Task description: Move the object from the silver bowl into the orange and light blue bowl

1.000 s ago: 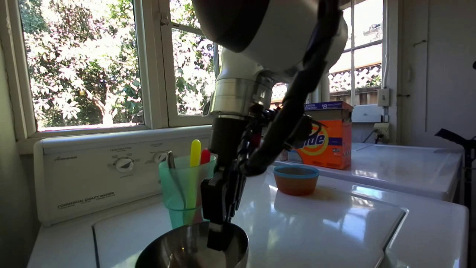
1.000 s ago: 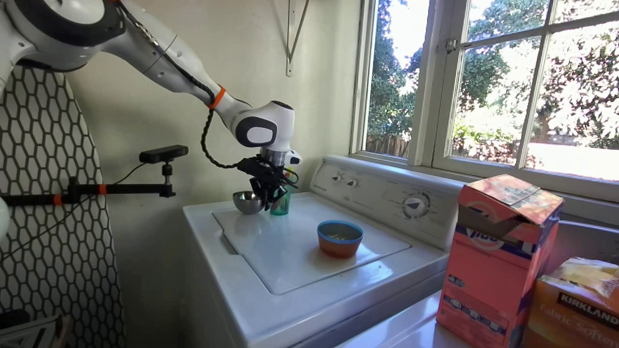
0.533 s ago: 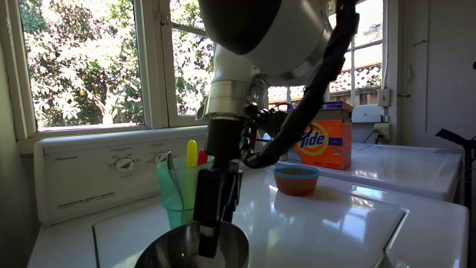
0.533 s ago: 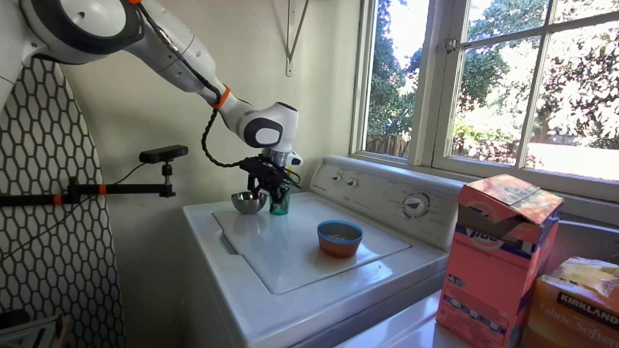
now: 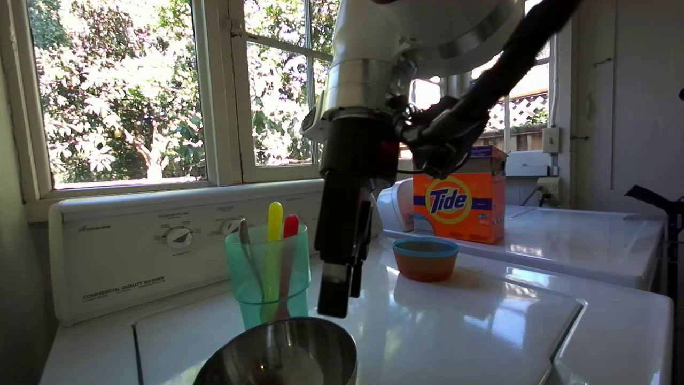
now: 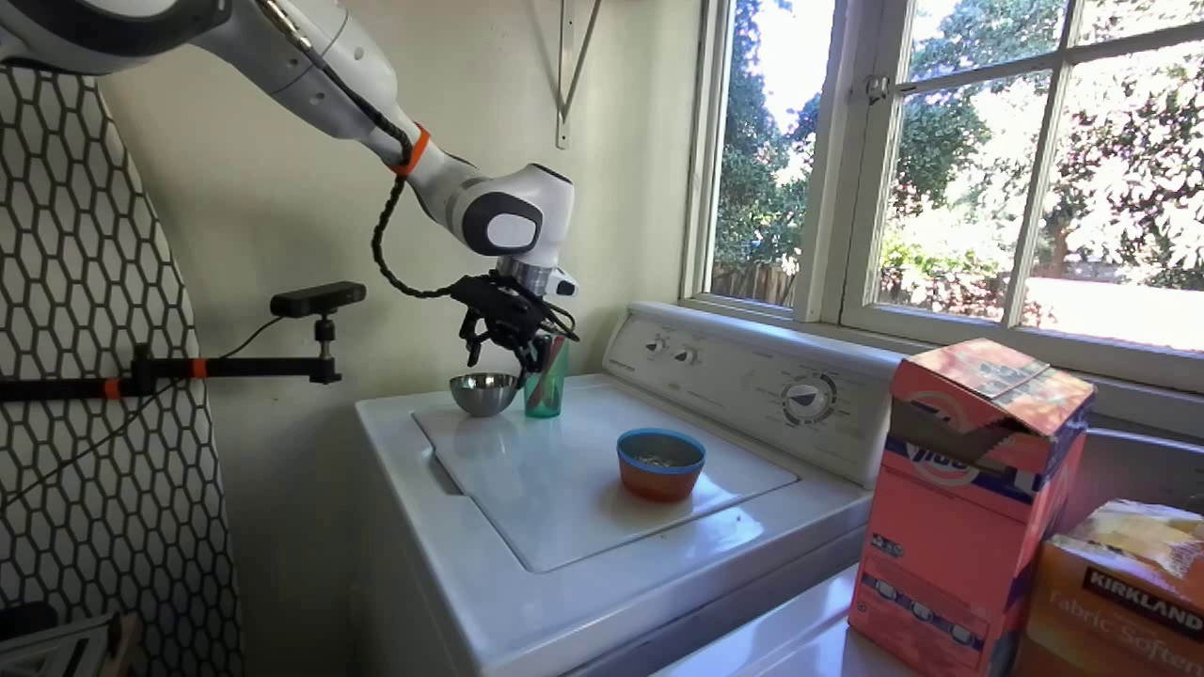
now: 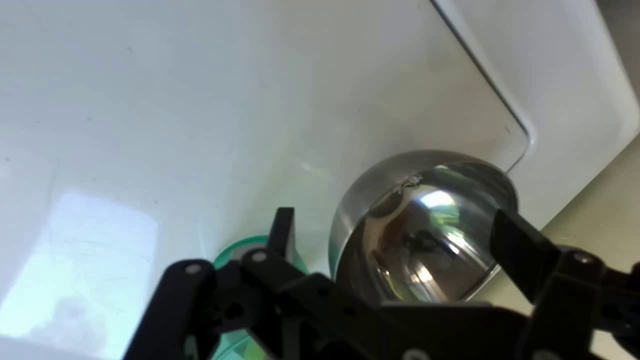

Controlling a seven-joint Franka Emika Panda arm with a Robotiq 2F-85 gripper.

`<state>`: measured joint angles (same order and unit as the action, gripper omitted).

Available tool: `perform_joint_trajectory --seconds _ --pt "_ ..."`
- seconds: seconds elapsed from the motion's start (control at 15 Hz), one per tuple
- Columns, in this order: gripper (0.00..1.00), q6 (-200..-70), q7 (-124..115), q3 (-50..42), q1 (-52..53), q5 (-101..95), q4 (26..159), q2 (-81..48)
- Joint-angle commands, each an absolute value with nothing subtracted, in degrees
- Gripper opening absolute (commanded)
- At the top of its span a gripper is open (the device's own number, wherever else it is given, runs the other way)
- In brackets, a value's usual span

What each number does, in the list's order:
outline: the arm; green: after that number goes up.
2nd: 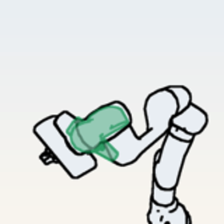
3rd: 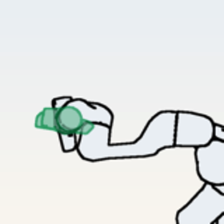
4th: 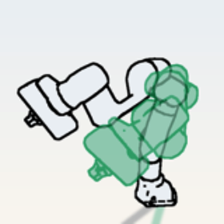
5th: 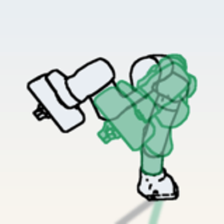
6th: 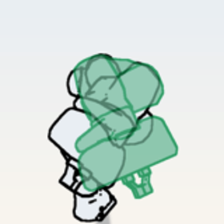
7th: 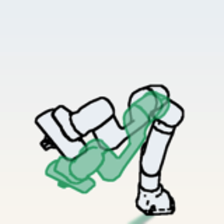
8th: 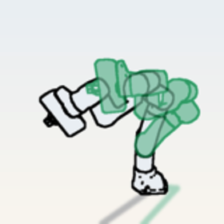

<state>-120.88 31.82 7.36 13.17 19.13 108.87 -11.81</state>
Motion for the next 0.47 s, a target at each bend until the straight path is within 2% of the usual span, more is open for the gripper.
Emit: perform_joint_trajectory --seconds 0.0,0.27,0.33,0.4 --pt "1.0 -120.3 30.5 7.9 10.1 12.8 117.0 -3.4" --pt "1.0 -128.5 24.8 6.0 7.8 5.0 124.4 4.7" --pt "1.0 -124.7 27.6 6.8 8.3 7.9 118.4 -0.9" --pt "1.0 -125.1 27.5 6.4 8.0 7.6 119.2 0.5"
